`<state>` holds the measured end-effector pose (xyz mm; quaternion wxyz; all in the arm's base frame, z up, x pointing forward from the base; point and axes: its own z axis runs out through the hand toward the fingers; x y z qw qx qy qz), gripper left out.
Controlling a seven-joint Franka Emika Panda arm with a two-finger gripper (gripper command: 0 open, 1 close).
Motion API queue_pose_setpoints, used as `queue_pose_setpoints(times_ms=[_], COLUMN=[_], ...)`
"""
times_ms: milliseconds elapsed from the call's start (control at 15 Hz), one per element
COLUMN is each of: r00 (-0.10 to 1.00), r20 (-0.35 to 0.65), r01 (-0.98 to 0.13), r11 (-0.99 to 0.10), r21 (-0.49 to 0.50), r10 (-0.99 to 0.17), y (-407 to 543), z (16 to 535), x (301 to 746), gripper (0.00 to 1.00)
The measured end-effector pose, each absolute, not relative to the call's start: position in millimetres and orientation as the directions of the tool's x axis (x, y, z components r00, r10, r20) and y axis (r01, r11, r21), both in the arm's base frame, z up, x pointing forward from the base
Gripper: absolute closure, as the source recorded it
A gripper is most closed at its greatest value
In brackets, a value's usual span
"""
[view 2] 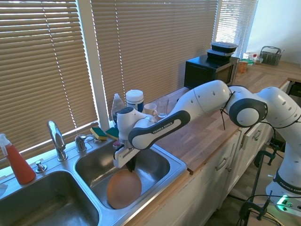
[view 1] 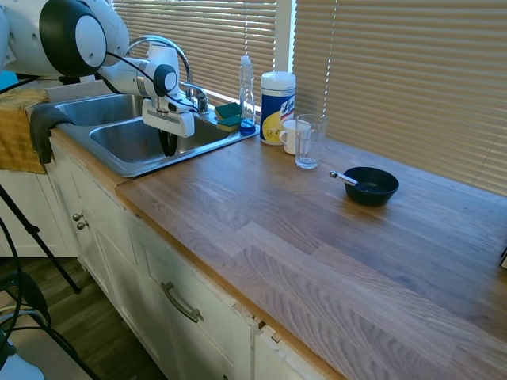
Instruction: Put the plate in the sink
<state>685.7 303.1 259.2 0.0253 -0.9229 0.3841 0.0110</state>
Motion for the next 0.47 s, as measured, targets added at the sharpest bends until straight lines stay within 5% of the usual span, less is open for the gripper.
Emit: queue_pose_setpoints(times_ms=[467], r00=[0.687], r20=[0.003], r01=[-0.723], r11=[-0.683], r21=[-0.099], r10=[-0.727], y=[280], z=[345], x=[687], gripper=[0.00])
